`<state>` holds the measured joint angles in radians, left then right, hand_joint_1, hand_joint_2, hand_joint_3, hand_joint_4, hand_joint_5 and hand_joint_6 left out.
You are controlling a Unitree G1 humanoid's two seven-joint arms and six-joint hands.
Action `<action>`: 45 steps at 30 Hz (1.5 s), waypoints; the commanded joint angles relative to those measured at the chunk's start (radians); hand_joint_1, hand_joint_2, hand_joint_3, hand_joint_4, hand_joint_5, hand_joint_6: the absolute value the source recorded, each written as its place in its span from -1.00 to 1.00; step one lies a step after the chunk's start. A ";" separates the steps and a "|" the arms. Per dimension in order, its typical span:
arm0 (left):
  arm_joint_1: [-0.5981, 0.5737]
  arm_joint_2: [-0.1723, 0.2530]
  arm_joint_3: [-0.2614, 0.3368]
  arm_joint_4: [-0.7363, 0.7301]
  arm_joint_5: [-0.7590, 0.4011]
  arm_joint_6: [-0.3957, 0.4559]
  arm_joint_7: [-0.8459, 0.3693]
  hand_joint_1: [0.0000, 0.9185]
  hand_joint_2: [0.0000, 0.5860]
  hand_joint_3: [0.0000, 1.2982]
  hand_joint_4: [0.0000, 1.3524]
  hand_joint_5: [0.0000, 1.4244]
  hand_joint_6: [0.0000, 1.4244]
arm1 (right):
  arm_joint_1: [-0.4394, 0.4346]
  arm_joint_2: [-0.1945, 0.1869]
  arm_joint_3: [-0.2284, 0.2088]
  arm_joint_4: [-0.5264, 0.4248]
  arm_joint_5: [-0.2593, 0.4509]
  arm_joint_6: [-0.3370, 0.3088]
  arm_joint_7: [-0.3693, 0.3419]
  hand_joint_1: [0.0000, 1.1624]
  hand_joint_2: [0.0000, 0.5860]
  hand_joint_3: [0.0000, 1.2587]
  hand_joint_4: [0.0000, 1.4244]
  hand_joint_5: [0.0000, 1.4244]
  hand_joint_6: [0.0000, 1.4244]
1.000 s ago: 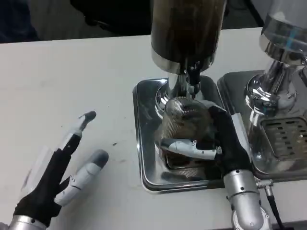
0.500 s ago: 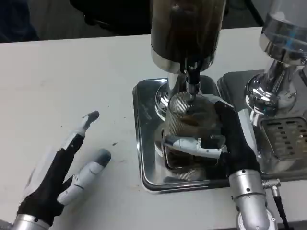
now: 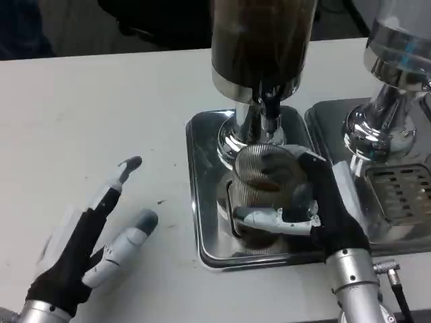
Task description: Grasp the cup under the faucet to collect the drink, then remove the cup.
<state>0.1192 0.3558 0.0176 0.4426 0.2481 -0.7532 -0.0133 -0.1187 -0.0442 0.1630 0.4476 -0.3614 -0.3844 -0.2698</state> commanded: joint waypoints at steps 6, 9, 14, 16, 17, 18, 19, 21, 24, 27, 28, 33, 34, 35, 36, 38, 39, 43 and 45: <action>-0.006 0.015 -0.013 0.004 0.014 -0.021 -0.003 -1.00 -0.48 -0.90 -1.00 -0.95 -1.00 | 0.024 -0.001 -0.011 -0.089 0.016 -0.009 -0.002 0.86 -0.60 0.22 0.16 0.20 0.57; -0.001 0.026 -0.013 -0.015 0.037 -0.023 0.002 -1.00 -0.48 -0.90 -1.00 -0.95 -1.00 | 0.066 -0.010 -0.014 -0.150 0.020 -0.003 0.011 0.86 -0.60 0.23 0.16 0.22 0.59; 0.024 0.062 -0.001 -0.062 0.098 -0.030 0.024 -1.00 -0.49 -0.90 -1.00 -0.95 -1.00 | 0.114 -0.035 -0.009 -0.222 0.016 0.000 0.053 0.86 -0.60 0.24 0.16 0.22 0.60; 0.037 0.077 0.004 -0.085 0.121 -0.024 0.030 -1.00 -0.49 -0.92 -1.00 -0.96 -1.00 | 0.122 -0.044 -0.009 -0.241 0.020 0.003 0.073 0.86 -0.60 0.24 0.16 0.22 0.60; 0.044 0.082 0.006 -0.094 0.129 -0.020 0.032 -1.00 -0.49 -0.93 -1.00 -0.97 -1.00 | 0.128 -0.046 -0.010 -0.251 0.025 0.005 0.080 0.86 -0.60 0.25 0.16 0.22 0.61; 0.051 0.088 0.008 -0.104 0.139 -0.016 0.036 -1.00 -0.49 -0.93 -1.00 -0.97 -1.00 | 0.135 -0.046 -0.012 -0.262 0.031 0.008 0.086 0.85 -0.60 0.25 0.16 0.22 0.61; 0.060 0.094 0.010 -0.117 0.154 -0.011 0.042 -1.00 -0.49 -0.94 -1.00 -0.98 -1.00 | 0.141 -0.046 -0.014 -0.270 0.035 0.010 0.091 0.85 -0.60 0.25 0.16 0.22 0.61; 0.080 0.109 0.015 -0.151 0.193 0.003 0.054 -1.00 -0.49 -0.97 -1.00 -0.99 -1.00 | 0.157 -0.045 -0.014 -0.295 0.040 0.015 0.102 0.85 -0.60 0.25 0.16 0.22 0.61; 0.125 0.132 0.027 -0.230 0.263 0.034 0.071 -1.00 -0.49 -1.00 -1.00 -1.00 -1.00 | 0.179 -0.051 -0.007 -0.338 0.037 0.022 0.121 0.85 -0.60 0.25 0.16 0.22 0.61; 0.178 0.152 0.043 -0.312 0.322 0.068 0.082 -1.00 -0.51 -1.00 -1.00 -1.00 -1.00 | 0.201 -0.059 -0.004 -0.380 0.037 0.031 0.142 0.84 -0.60 0.25 0.16 0.24 0.62; 0.196 0.157 0.050 -0.338 0.339 0.078 0.085 -1.00 -0.51 -1.00 -1.00 -1.00 -1.00 | 0.210 -0.062 -0.006 -0.397 0.042 0.036 0.151 0.84 -0.60 0.25 0.16 0.24 0.62; 0.287 0.175 0.088 -0.452 0.390 0.127 0.094 -1.00 -0.54 -1.00 -1.00 -1.00 -1.00 | 0.260 -0.080 -0.016 -0.495 0.065 0.057 0.194 0.84 -0.60 0.25 0.18 0.24 0.64; 0.302 0.176 0.094 -0.469 0.396 0.135 0.094 -1.00 -0.55 -1.00 -1.00 -1.00 -1.00 | 0.271 -0.084 -0.016 -0.514 0.070 0.060 0.205 0.84 -0.60 0.25 0.18 0.24 0.64; 0.314 0.176 0.097 -0.482 0.400 0.140 0.094 -1.00 -0.57 -1.00 -1.00 -1.00 -1.00 | 0.283 -0.088 -0.015 -0.534 0.075 0.063 0.215 0.84 -0.60 0.25 0.18 0.24 0.64; 0.322 0.174 0.097 -0.489 0.401 0.144 0.094 -1.00 -0.58 -1.00 -1.00 -1.00 -1.00 | 0.291 -0.089 -0.015 -0.547 0.078 0.065 0.223 0.84 -0.60 0.25 0.18 0.24 0.64; 0.336 0.171 0.093 -0.504 0.411 0.155 0.095 -1.00 -0.59 -1.00 -1.00 -1.00 -1.00 | 0.313 -0.095 -0.011 -0.582 0.077 0.065 0.242 0.84 -0.60 0.25 0.18 0.24 0.64; 0.345 0.168 0.089 -0.515 0.419 0.161 0.097 -1.00 -0.59 -1.00 -1.00 -1.00 -1.00 | 0.321 -0.098 -0.010 -0.596 0.077 0.065 0.250 0.84 -0.59 0.25 0.18 0.24 0.64; 0.381 0.165 0.082 -0.553 0.438 0.179 0.099 -1.00 -0.60 -1.00 -1.00 -1.00 -1.00 | 0.344 -0.110 -0.004 -0.641 0.086 0.073 0.290 0.84 -0.58 0.25 0.18 0.24 0.65; 0.406 0.163 0.085 -0.571 0.446 0.182 0.105 -1.00 -0.60 -1.00 -1.00 -1.00 -1.00 | 0.357 -0.118 -0.004 -0.664 0.095 0.079 0.310 0.84 -0.58 0.26 0.18 0.24 0.65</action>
<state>0.4910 0.5208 0.1031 -0.0986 0.6778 -0.5811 0.0726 0.2292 -0.1574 0.1627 -0.1597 -0.2994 -0.3024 0.0237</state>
